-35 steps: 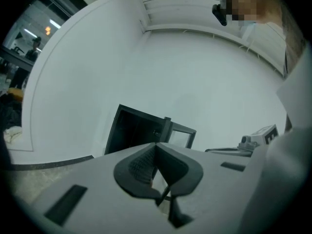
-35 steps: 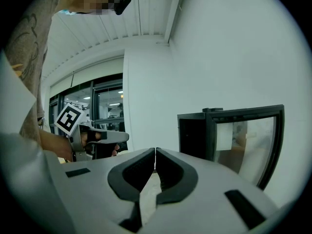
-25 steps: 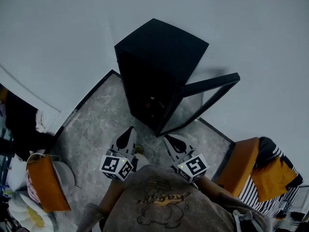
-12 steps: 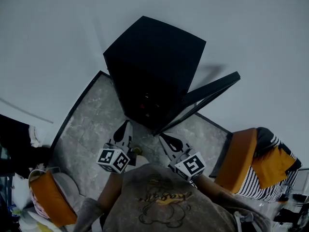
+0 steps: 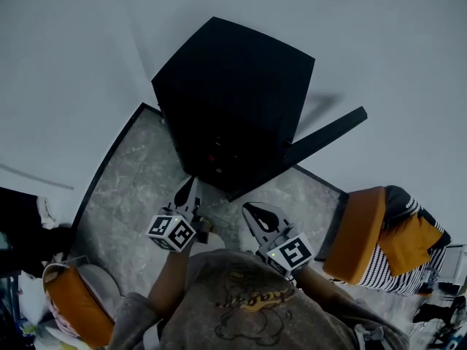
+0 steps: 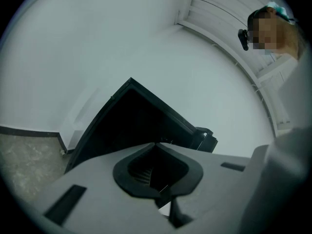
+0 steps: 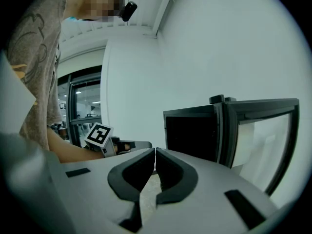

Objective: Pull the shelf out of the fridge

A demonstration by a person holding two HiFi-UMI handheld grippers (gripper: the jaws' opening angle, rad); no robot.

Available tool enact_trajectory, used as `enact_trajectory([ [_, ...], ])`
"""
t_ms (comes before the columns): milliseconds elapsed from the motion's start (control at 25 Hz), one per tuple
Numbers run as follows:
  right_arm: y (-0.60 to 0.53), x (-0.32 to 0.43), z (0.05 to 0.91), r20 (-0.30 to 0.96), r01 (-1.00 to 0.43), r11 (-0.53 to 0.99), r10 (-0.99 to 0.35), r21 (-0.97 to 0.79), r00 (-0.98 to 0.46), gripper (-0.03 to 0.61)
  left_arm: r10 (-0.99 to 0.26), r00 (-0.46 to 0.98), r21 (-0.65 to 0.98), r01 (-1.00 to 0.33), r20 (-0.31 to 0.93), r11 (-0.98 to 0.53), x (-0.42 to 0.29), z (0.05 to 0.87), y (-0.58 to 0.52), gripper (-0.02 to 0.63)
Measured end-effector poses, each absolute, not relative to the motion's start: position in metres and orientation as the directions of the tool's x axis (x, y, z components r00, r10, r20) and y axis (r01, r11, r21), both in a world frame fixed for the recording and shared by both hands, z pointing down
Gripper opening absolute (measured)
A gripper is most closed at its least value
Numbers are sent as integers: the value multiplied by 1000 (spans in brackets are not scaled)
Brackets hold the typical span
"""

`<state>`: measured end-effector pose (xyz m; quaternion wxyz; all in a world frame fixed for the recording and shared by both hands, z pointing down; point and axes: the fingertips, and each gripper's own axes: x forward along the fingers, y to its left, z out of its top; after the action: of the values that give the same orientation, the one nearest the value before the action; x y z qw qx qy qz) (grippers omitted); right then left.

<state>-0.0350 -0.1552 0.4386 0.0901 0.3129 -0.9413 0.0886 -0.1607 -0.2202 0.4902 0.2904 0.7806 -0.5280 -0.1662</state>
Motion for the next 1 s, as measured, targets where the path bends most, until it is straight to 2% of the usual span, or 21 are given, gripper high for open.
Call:
enact_trajectory([
  [360,-158,-51,442,234,-614,783,-582,-94,-778,21,-916,395,761,-615,68,-208,-169,556,-247,3],
  [880,-169,-65,448,277,-630,769,-586,-104,-761,21,-906,394,859,-507,155,-74,-176,650,-277,6],
  [1000,-172,-66,450,286,-635,766,-588,-106,-757,21,-904,391,867,-496,174,-48,-176,665,-292,54],
])
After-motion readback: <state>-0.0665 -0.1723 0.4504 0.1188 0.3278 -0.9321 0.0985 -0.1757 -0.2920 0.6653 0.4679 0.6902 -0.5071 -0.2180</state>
